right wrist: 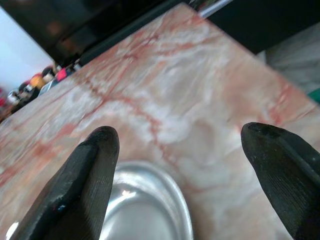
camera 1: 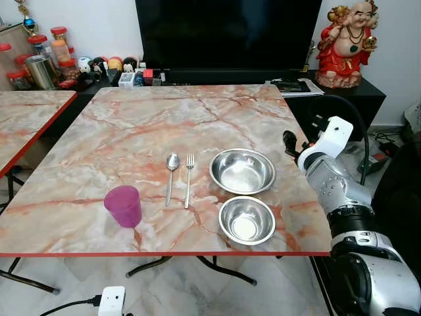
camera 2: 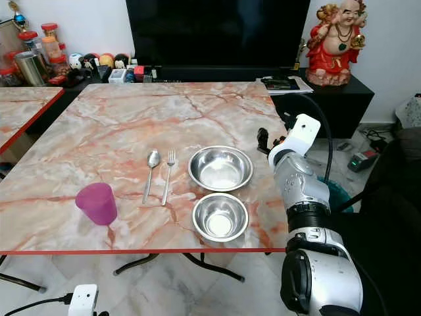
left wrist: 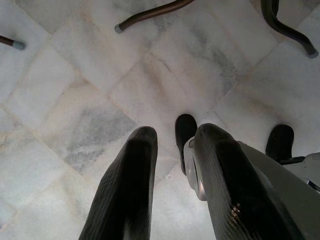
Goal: Setting the table
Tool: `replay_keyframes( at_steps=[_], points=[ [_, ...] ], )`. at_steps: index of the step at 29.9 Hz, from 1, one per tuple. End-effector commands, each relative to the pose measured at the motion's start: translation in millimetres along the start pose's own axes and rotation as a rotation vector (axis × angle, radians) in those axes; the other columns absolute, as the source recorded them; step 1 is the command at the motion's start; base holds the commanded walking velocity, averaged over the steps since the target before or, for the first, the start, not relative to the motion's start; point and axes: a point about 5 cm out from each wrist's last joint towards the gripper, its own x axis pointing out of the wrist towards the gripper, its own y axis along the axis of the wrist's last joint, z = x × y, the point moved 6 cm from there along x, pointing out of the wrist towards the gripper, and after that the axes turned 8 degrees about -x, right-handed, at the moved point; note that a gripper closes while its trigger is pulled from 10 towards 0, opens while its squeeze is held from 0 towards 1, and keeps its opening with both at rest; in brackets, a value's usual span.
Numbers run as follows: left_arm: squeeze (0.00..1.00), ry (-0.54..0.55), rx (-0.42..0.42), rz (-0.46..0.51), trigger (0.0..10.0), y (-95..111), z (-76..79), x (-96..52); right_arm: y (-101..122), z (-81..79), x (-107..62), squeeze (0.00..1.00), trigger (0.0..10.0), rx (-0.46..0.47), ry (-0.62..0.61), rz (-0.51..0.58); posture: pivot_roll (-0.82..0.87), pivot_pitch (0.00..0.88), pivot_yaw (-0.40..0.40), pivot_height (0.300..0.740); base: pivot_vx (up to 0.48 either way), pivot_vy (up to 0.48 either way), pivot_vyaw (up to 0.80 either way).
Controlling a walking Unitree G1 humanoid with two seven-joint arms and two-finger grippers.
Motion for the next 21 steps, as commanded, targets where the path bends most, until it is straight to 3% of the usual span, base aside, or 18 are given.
replay_keyframes(
  at_steps=[1,3,4,5,6,9,10,21],
  points=[
    [0.0,0.014,-0.013,-0.006,10.0,-3.2,-3.6,-0.9,0.2,-4.6,1.4,1.0,10.0,-0.01,0.02,-0.019,0.0,0.0,-0.013,0.732,0.0,0.0,0.0],
    [0.0,0.014,-0.013,-0.006,10.0,-3.4,-4.0,-1.0,-3.4,-5.7,1.6,1.0,10.0,-0.013,0.031,-0.038,0.0,0.0,-0.013,0.732,0.0,0.0,0.0],
    [0.0,0.016,-0.014,-0.007,10.0,-3.6,-4.5,-1.1,-6.8,-9.1,1.7,0.65,10.0,-0.017,0.056,-0.057,0.0,0.0,-0.013,0.732,0.0,0.0,0.0],
    [0.0,0.016,-0.014,-0.007,10.0,-3.6,-4.5,-1.1,-6.8,-9.1,1.7,0.65,10.0,-0.017,0.056,-0.057,0.0,0.0,-0.013,0.732,0.0,0.0,0.0],
    [0.0,0.016,-0.014,-0.01,10.0,-4.4,-5.1,-1.3,-9.6,-14.9,1.7,0.09,10.0,-0.032,0.093,-0.068,0.0,0.0,-0.014,0.732,0.0,0.0,0.0],
    [0.0,0.016,-0.014,-0.01,10.0,-4.7,-5.2,-1.4,-10.3,-16.6,1.7,0.09,10.0,-0.036,0.106,-0.076,0.0,0.0,-0.014,0.732,0.0,0.0,0.0],
    [0.0,0.014,-0.016,-0.015,10.0,-5.8,-5.4,-1.5,-14.0,-14.1,2.5,0.0,10.0,-0.035,0.091,-0.093,0.0,0.0,-0.015,0.732,0.0,0.0,0.0],
    [0.0,0.01,-0.015,-0.022,10.0,-8.0,-5.2,-1.9,-42.6,3.3,2.8,0.0,10.0,-0.004,0.046,-0.167,0.0,0.0,-0.011,0.732,0.0,0.0,0.0]
  ],
)
